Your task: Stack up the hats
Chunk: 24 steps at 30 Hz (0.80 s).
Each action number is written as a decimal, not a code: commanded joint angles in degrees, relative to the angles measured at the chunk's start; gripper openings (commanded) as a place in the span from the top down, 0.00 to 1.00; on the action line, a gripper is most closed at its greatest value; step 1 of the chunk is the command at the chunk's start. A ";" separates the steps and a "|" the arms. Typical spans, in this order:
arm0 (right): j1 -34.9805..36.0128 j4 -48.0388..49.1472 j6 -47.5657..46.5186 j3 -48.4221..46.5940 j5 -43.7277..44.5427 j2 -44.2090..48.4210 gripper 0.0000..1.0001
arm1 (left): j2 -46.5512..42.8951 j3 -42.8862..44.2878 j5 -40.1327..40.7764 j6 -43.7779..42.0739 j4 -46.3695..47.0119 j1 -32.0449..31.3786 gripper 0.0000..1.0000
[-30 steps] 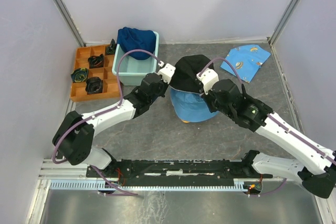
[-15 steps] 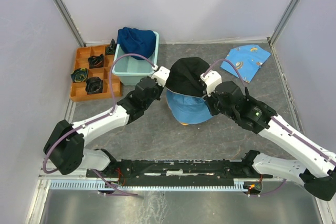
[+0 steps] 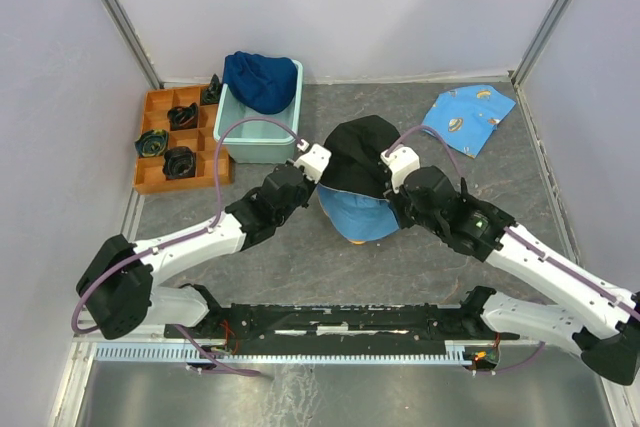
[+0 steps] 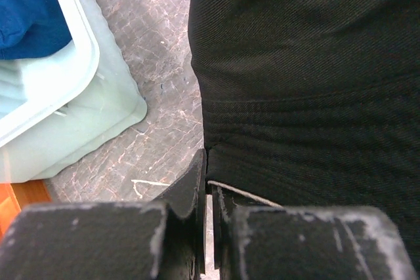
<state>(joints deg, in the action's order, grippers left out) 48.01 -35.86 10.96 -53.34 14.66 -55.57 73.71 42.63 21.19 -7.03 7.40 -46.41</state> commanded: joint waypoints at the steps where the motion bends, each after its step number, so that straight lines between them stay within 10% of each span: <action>1: 0.27 -4.93 1.48 2.89 1.99 -1.20 1.00 | -0.51 -2.71 4.27 2.46 -3.55 0.07 0.97; 24: 0.24 -10.84 11.16 -0.33 2.43 -7.27 0.96 | -9.30 0.68 3.07 8.89 -11.61 -0.34 0.89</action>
<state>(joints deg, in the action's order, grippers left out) 48.42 -36.47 18.48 -54.78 17.96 -62.33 68.75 43.86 23.75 -1.58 0.69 -47.35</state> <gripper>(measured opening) 0.025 0.072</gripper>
